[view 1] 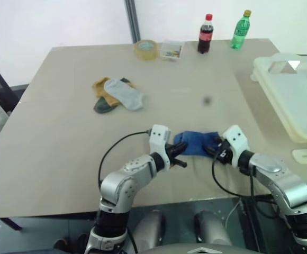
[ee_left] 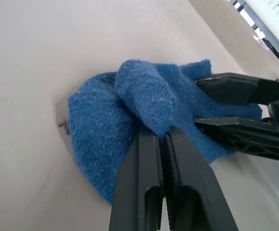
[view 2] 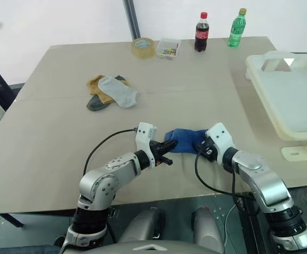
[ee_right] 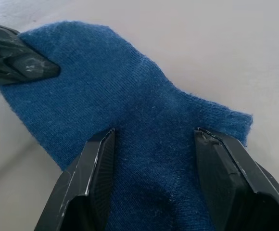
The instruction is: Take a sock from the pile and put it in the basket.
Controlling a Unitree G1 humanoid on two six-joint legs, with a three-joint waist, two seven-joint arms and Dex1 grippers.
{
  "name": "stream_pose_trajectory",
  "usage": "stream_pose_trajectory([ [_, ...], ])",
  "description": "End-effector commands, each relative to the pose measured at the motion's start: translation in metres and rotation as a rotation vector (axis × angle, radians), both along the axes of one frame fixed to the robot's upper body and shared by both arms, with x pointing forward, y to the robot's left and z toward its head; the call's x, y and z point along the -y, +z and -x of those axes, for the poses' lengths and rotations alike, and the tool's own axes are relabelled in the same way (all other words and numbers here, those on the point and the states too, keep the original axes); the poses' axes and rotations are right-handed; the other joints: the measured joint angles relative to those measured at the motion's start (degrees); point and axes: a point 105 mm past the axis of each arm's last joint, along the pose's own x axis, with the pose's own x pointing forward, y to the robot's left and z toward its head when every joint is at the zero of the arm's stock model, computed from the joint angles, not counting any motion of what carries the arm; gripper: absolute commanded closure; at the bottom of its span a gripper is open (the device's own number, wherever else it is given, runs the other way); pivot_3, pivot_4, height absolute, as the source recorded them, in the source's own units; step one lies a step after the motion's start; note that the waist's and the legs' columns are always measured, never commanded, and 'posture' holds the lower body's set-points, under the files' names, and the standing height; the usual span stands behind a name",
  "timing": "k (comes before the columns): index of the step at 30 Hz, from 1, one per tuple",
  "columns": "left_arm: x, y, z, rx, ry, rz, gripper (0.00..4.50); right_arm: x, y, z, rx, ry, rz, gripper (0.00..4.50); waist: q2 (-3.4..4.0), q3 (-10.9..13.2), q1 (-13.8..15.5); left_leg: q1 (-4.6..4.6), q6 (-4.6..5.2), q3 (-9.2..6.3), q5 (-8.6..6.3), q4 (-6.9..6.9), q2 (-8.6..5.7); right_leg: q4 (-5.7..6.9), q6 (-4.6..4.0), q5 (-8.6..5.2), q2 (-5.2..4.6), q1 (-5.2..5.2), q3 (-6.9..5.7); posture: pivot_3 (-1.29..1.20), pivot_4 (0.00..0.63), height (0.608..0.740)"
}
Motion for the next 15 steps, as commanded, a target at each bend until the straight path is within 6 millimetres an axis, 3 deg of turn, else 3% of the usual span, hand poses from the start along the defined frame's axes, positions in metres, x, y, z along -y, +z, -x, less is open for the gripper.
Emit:
stream_pose_trajectory([
  [1,-0.001,0.018,-0.002,0.062,-0.004,0.043,3.82,0.005,-0.026,0.006,-0.134,-0.035,-0.002,1.79,-0.03,-0.03,0.0,0.04,0.0,-0.02,0.0,0.0,0.0,0.0,0.0,0.0,0.0,0.04,-0.02,0.0,0.15,0.74],
  [2,-0.002,0.019,-0.003,0.061,-0.001,0.046,3.62,0.008,-0.027,0.005,-0.13,-0.045,0.007,1.79,-0.04,-0.04,0.03,0.07,0.01,-0.04,-0.01,0.0,0.0,0.0,0.0,0.0,0.0,0.07,-0.04,0.0,0.15,0.74],
  [8,-0.023,0.016,-0.011,-0.013,0.033,0.115,0.85,0.004,-0.027,0.005,-0.13,-0.057,-0.014,1.79,-0.1,-0.11,-0.03,0.3,0.21,-0.17,-0.14,-0.01,-0.01,-0.13,0.0,0.0,-0.01,0.4,-0.19,0.0,0.15,0.74],
  [11,-0.033,0.012,-0.01,-0.142,0.017,0.227,0.85,-0.002,-0.031,0.003,-0.136,-0.064,-0.038,1.79,-0.13,-0.13,-0.08,0.41,0.23,-0.28,-0.15,-0.01,0.0,-0.19,0.0,0.0,-0.01,0.52,-0.29,0.0,0.15,0.74],
  [15,-0.045,0.005,-0.012,-0.241,-0.024,0.245,0.85,-0.013,-0.036,0.001,-0.128,-0.05,-0.029,1.79,-0.21,-0.18,-0.25,0.67,0.24,-0.31,-0.16,-0.06,0.0,-0.21,0.0,-0.01,0.02,0.75,-0.33,0.0,0.15,0.74],
])
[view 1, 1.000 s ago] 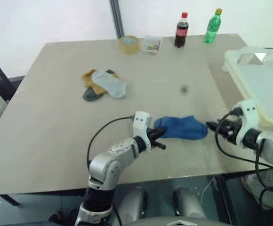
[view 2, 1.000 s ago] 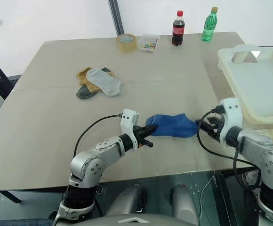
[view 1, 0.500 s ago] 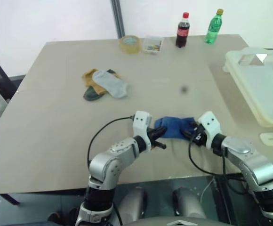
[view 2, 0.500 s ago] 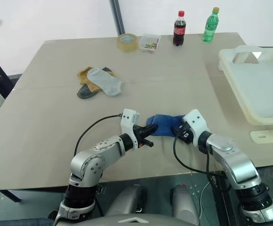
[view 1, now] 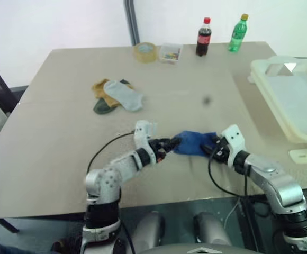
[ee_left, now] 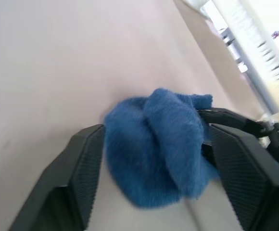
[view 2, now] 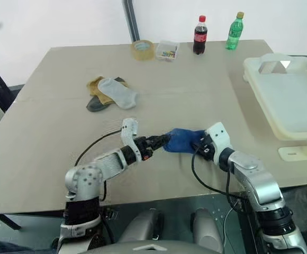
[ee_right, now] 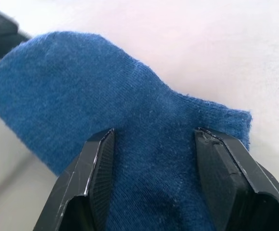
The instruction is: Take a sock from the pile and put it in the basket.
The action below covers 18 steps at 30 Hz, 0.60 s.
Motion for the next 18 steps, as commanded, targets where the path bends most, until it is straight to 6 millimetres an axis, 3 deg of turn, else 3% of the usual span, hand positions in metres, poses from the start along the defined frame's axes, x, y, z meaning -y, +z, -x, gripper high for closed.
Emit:
stream_pose_trajectory([
  [1,-0.005,0.001,0.0,-0.041,-0.065,0.021,0.85,-0.008,-0.028,0.006,-0.098,-0.001,0.016,1.79,-0.02,-0.02,-0.16,0.12,0.0,-0.01,0.0,-0.02,0.0,-0.02,0.0,0.0,0.01,0.11,-0.01,0.0,0.15,0.74],
  [4,-0.005,-0.009,0.004,-0.094,-0.152,-0.054,0.85,-0.014,-0.029,0.006,-0.088,0.004,0.013,1.79,-0.08,-0.1,-0.41,0.34,-0.01,-0.02,-0.01,-0.08,0.03,-0.16,0.0,0.0,0.03,0.37,-0.03,0.0,0.15,0.74],
  [10,0.019,-0.02,-0.001,-0.176,-0.305,-0.03,0.85,-0.012,-0.032,0.006,-0.083,-0.009,0.02,1.79,-0.08,-0.28,-0.27,0.4,-0.02,-0.1,-0.01,-0.08,0.01,-0.19,0.0,0.0,0.02,0.47,-0.08,0.0,0.15,0.74],
  [14,0.037,-0.013,-0.003,-0.267,-0.379,0.171,0.85,-0.01,-0.029,0.005,-0.077,-0.015,0.021,1.79,-0.03,-0.35,-0.15,0.48,-0.02,-0.15,-0.01,-0.08,0.0,-0.24,-0.01,0.0,0.0,0.61,-0.13,0.0,0.15,0.74],
  [18,0.032,-0.009,-0.024,-0.406,-0.3,0.386,0.85,-0.006,-0.028,0.004,-0.069,-0.021,0.036,1.79,-0.04,-0.34,-0.13,0.46,-0.01,-0.24,-0.01,-0.07,0.0,-0.26,0.0,-0.01,0.0,0.62,-0.2,0.0,0.15,0.74],
])
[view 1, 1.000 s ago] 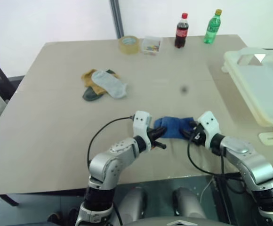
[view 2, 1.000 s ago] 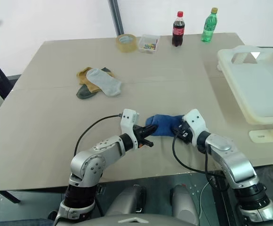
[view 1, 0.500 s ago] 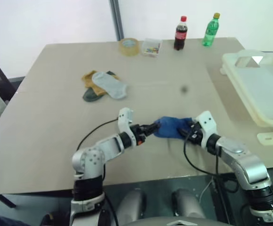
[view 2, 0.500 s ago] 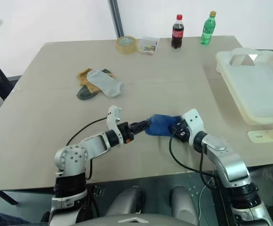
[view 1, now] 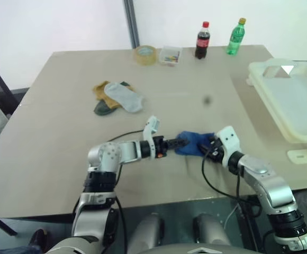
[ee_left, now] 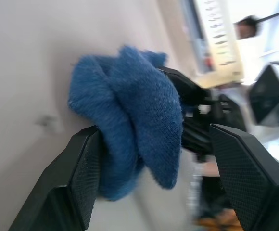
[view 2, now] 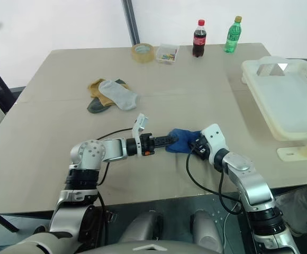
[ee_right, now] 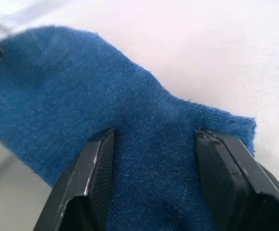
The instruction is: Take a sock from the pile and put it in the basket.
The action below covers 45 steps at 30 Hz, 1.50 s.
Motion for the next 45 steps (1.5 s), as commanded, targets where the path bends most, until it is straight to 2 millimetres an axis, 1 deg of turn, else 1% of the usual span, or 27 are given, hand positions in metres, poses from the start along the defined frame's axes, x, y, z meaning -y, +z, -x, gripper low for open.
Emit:
stream_pose_trajectory([
  [1,-0.005,0.003,-0.014,-0.15,0.054,0.136,0.85,0.001,-0.022,0.007,-0.092,0.004,0.026,1.79,-0.01,0.0,0.03,-0.01,0.0,-0.03,0.0,0.0,0.0,0.0,0.0,0.0,0.01,0.0,-0.03,0.0,0.15,0.74],
  [3,-0.009,0.023,-0.023,-0.14,0.068,0.246,0.85,0.003,-0.023,0.007,-0.091,-0.001,0.032,1.79,-0.01,0.01,-0.08,-0.01,0.0,-0.06,0.0,0.0,0.0,0.0,0.01,-0.01,0.01,0.0,-0.06,0.0,0.15,0.74],
  [6,-0.015,0.058,-0.025,-0.089,0.042,0.456,0.85,0.006,-0.023,0.007,-0.084,-0.013,0.043,1.79,-0.02,0.03,-0.14,-0.07,-0.01,-0.08,0.0,-0.02,0.0,0.0,0.02,-0.01,0.0,-0.07,-0.08,0.0,0.15,0.74],
  [8,-0.016,0.07,-0.024,-0.072,0.023,0.527,0.85,0.007,-0.022,0.007,-0.081,-0.019,0.043,1.79,-0.06,0.05,-0.12,-0.18,-0.03,-0.08,0.01,-0.02,-0.01,0.0,0.01,0.0,-0.03,-0.18,-0.07,0.0,0.15,0.74],
  [14,0.011,0.064,-0.013,-0.132,-0.05,0.523,0.85,0.009,-0.02,0.007,-0.072,-0.018,0.063,1.79,-0.08,0.06,0.22,-0.21,-0.04,-0.09,0.01,-0.02,-0.05,-0.02,0.01,0.0,-0.07,-0.19,-0.06,0.0,0.15,0.74],
  [16,0.017,0.058,-0.008,-0.133,-0.073,0.459,0.85,0.008,-0.019,0.006,-0.069,-0.023,0.062,1.79,-0.08,0.07,0.14,-0.22,-0.04,-0.09,0.0,-0.03,-0.04,-0.03,0.01,0.0,-0.07,-0.2,-0.06,0.0,0.15,0.74],
  [17,0.016,0.056,-0.009,-0.12,-0.059,0.429,0.85,0.008,-0.018,0.006,-0.066,-0.024,0.063,1.79,-0.08,0.08,0.01,-0.22,-0.04,-0.09,0.0,-0.06,-0.04,-0.03,0.01,0.0,-0.07,-0.21,-0.05,0.0,0.15,0.74],
  [19,0.0,0.056,-0.022,-0.091,0.027,0.395,0.85,0.009,-0.017,0.005,-0.063,-0.03,0.063,1.79,-0.08,0.08,-0.12,-0.22,-0.05,-0.08,0.01,-0.15,-0.02,-0.02,0.01,0.0,-0.06,-0.27,-0.01,0.0,0.15,0.74],
  [20,-0.011,0.054,-0.03,-0.087,0.081,0.358,0.85,0.009,-0.018,0.006,-0.064,-0.031,0.063,1.79,-0.08,0.08,-0.13,-0.2,-0.08,-0.07,0.02,-0.21,-0.01,-0.02,0.01,0.0,-0.04,-0.29,-0.01,0.0,0.15,0.74],
  [22,-0.028,0.047,-0.038,-0.09,0.145,0.263,0.85,0.008,-0.019,0.007,-0.066,-0.028,0.064,1.79,-0.08,0.08,-0.15,-0.2,-0.16,-0.08,0.07,-0.32,0.01,-0.02,0.01,0.0,-0.04,-0.34,0.01,0.0,0.15,0.74],
  [23,-0.035,0.042,-0.036,-0.099,0.147,0.192,0.85,0.008,-0.02,0.007,-0.067,-0.026,0.064,1.79,-0.08,0.08,-0.08,-0.21,-0.35,-0.08,0.19,-0.39,0.0,-0.02,0.0,0.0,-0.04,-0.37,0.01,0.0,0.15,0.74],
  [26,-0.049,0.028,-0.02,-0.106,0.086,-0.01,0.85,0.006,-0.021,0.008,-0.068,-0.022,0.064,1.79,-0.1,0.09,0.11,-0.21,-0.41,-0.08,0.23,-0.53,-0.03,-0.09,0.0,0.0,-0.04,-0.42,0.01,0.0,0.15,0.74],
  [29,-0.054,0.017,-0.007,-0.084,0.035,-0.162,0.85,0.004,-0.021,0.007,-0.067,-0.019,0.062,1.79,-0.11,0.09,0.16,-0.22,-0.42,-0.08,0.23,-0.54,-0.08,-0.13,-0.01,0.0,-0.1,-0.41,0.03,0.0,0.15,0.74],
  [31,-0.052,0.012,0.003,-0.064,-0.018,-0.25,0.85,0.003,-0.021,0.007,-0.066,-0.017,0.061,1.79,-0.12,0.1,0.16,-0.21,-0.43,-0.08,0.23,-0.56,-0.06,-0.12,-0.01,0.01,-0.1,-0.42,0.03,0.0,0.15,0.74],
  [34,-0.04,0.008,0.013,-0.046,-0.09,-0.283,0.85,0.002,-0.021,0.006,-0.062,-0.016,0.061,1.79,-0.07,0.07,0.13,-0.12,-0.41,-0.09,0.17,-0.77,-0.02,-0.11,-0.02,0.01,-0.11,-0.42,0.05,0.0,0.15,0.74],
  [37,-0.024,-0.003,0.015,-0.063,-0.109,-0.298,0.85,0.002,-0.021,0.005,-0.06,-0.017,0.061,1.79,-0.08,0.07,0.19,-0.1,-0.42,-0.09,0.2,-0.8,0.02,-0.11,-0.03,0.0,-0.11,-0.42,0.05,0.0,0.15,0.74],
  [39,-0.008,-0.006,0.012,-0.088,-0.096,-0.231,0.85,0.002,-0.022,0.005,-0.061,-0.015,0.063,1.79,-0.1,0.04,0.28,-0.1,-0.4,-0.09,0.22,-0.8,-0.01,-0.13,-0.03,0.0,-0.1,-0.4,0.04,0.0,0.15,0.74],
  [41,0.004,-0.008,0.01,-0.103,-0.078,-0.185,0.85,0.002,-0.022,0.006,-0.06,-0.013,0.064,1.79,-0.12,0.03,0.34,-0.07,-0.4,-0.09,0.22,-0.79,-0.03,-0.16,-0.03,0.0,-0.11,-0.33,0.02,0.0,0.15,0.74],
  [43,0.015,0.0,0.007,-0.101,-0.062,-0.088,0.85,0.003,-0.021,0.006,-0.057,-0.016,0.066,1.79,-0.12,0.03,0.32,-0.08,-0.41,-0.11,0.23,-0.79,-0.03,-0.19,-0.02,0.0,-0.11,-0.32,-0.01,0.0,0.15,0.74],
  [45,0.02,0.013,0.001,-0.108,-0.03,0.051,0.85,0.004,-0.02,0.006,-0.054,-0.02,0.068,1.79,-0.12,0.04,0.22,-0.09,-0.44,-0.11,0.24,-0.79,-0.02,-0.2,-0.02,0.0,-0.1,-0.34,0.0,0.0,0.15,0.74],
])
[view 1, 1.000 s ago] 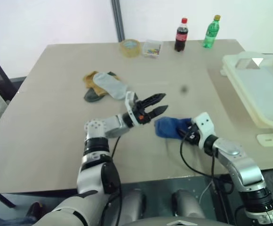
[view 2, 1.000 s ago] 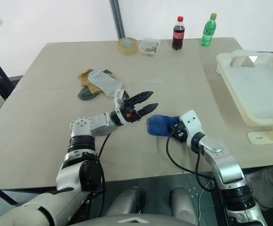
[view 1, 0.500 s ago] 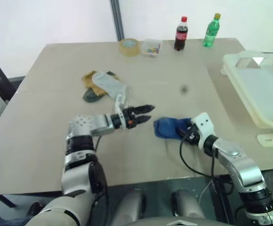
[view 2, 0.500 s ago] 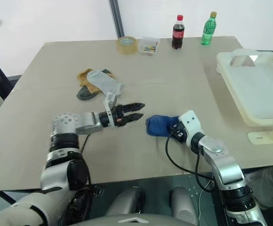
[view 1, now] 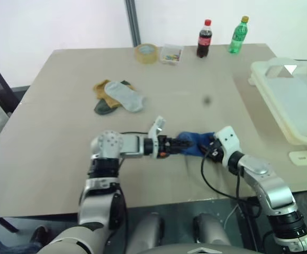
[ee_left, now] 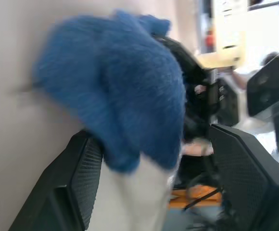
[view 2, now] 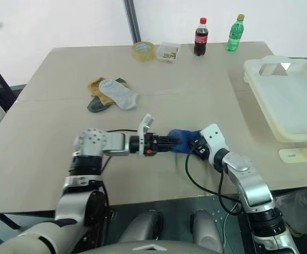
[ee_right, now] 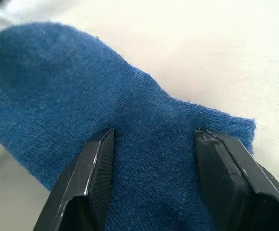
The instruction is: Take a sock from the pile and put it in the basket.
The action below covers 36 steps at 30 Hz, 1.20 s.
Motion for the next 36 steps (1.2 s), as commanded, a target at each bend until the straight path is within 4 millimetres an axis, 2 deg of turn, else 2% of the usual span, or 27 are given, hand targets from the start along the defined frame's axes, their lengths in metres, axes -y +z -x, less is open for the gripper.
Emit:
stream_pose_trajectory([
  [1,0.003,0.016,-0.012,-0.034,0.086,0.212,0.85,0.006,-0.022,0.006,-0.081,-0.025,0.037,1.79,0.0,0.02,-0.07,-0.02,0.0,0.0,0.0,0.0,0.01,0.0,0.0,0.0,0.01,-0.01,0.0,0.0,0.15,0.74],
  [4,-0.003,0.029,-0.022,-0.052,0.152,0.368,0.85,0.008,-0.021,0.008,-0.077,-0.026,0.045,1.79,0.01,0.04,-0.07,-0.09,-0.15,0.0,0.09,-0.02,0.03,0.01,0.01,-0.01,0.02,-0.07,-0.01,0.0,0.15,0.74],
  [11,-0.012,0.057,-0.027,0.002,0.175,0.521,0.85,0.012,-0.017,0.011,-0.07,-0.02,0.065,1.79,-0.03,0.08,0.06,-0.33,-0.17,-0.01,0.1,-0.03,-0.01,-0.06,0.01,-0.01,0.02,-0.31,-0.03,0.0,0.15,0.74],
  [22,0.022,0.048,-0.009,-0.076,0.065,0.523,0.85,0.011,-0.014,0.008,-0.052,-0.001,0.091,1.79,-0.07,0.11,0.11,-0.38,-0.17,-0.01,0.11,-0.06,-0.03,-0.05,0.01,-0.01,0.02,-0.37,-0.02,0.0,0.15,0.74],
  [26,0.035,0.036,0.0,-0.119,0.002,0.456,0.85,0.008,-0.01,0.013,-0.038,0.056,0.135,1.79,-0.07,0.11,0.19,-0.38,-0.17,0.0,0.11,-0.06,-0.04,-0.06,0.01,-0.01,0.03,-0.36,-0.01,0.0,0.15,0.74],
  [32,0.042,0.027,0.006,-0.128,-0.046,0.383,0.85,0.01,0.016,0.02,0.033,0.108,0.184,1.79,-0.07,0.15,0.32,-0.51,-0.16,-0.02,0.11,-0.06,-0.05,-0.08,0.01,-0.01,0.03,-0.44,-0.03,0.0,0.15,0.74],
  [36,0.042,0.022,0.001,-0.137,-0.029,0.375,0.85,0.012,0.034,0.029,0.051,0.169,0.223,1.79,-0.08,0.21,0.34,-0.56,-0.17,-0.02,0.11,-0.06,-0.05,-0.09,0.01,-0.01,0.02,-0.49,-0.04,0.0,0.15,0.74],
])
